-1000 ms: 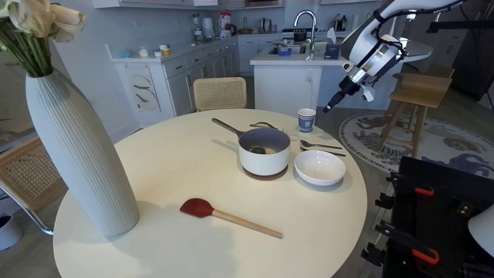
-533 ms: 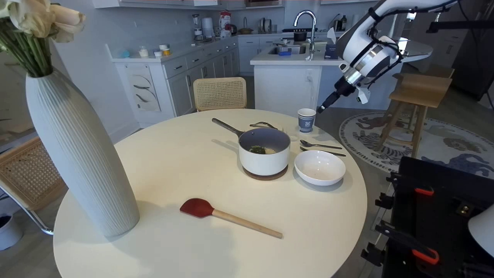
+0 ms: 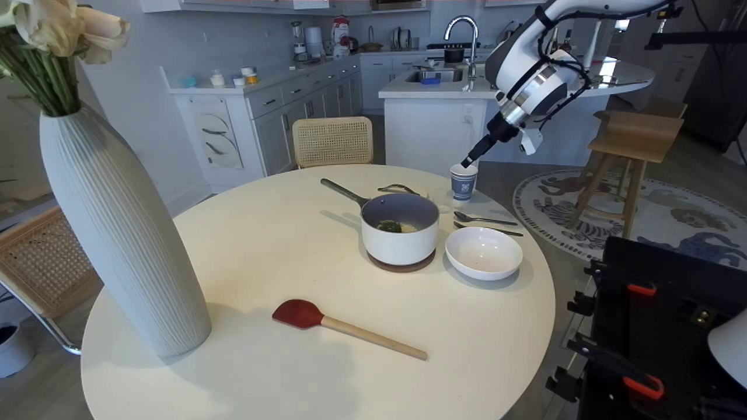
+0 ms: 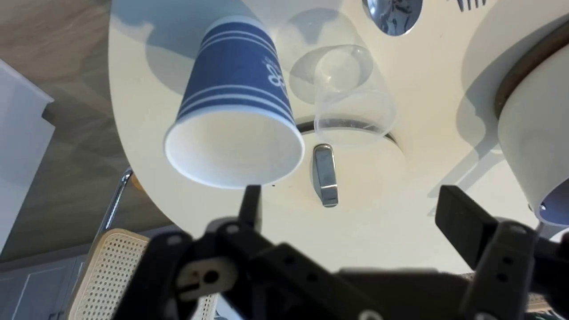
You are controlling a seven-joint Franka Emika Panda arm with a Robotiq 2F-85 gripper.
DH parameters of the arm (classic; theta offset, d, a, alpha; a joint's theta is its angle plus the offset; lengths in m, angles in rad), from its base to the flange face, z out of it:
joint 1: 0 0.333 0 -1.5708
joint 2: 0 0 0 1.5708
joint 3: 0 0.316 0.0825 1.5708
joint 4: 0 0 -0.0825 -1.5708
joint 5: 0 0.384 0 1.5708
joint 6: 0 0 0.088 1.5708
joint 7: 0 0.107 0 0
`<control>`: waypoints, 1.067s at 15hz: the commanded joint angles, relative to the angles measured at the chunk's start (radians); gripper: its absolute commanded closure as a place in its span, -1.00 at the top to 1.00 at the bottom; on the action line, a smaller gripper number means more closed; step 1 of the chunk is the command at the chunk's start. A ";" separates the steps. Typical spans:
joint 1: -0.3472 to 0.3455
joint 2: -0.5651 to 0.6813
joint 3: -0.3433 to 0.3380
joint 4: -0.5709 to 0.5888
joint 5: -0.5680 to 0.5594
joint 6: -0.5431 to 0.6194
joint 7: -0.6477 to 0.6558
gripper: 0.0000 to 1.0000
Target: Place the spoon next to the fork then move the cup to the left
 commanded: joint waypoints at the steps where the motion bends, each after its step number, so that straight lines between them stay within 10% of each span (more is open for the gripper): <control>1: 0.108 -0.006 -0.063 0.005 -0.036 0.091 0.075 1.00; 9: 0.609 0.091 -0.615 0.209 -0.595 -0.124 0.679 1.00; 16: 0.584 0.251 -0.594 0.599 -0.809 -0.565 0.777 1.00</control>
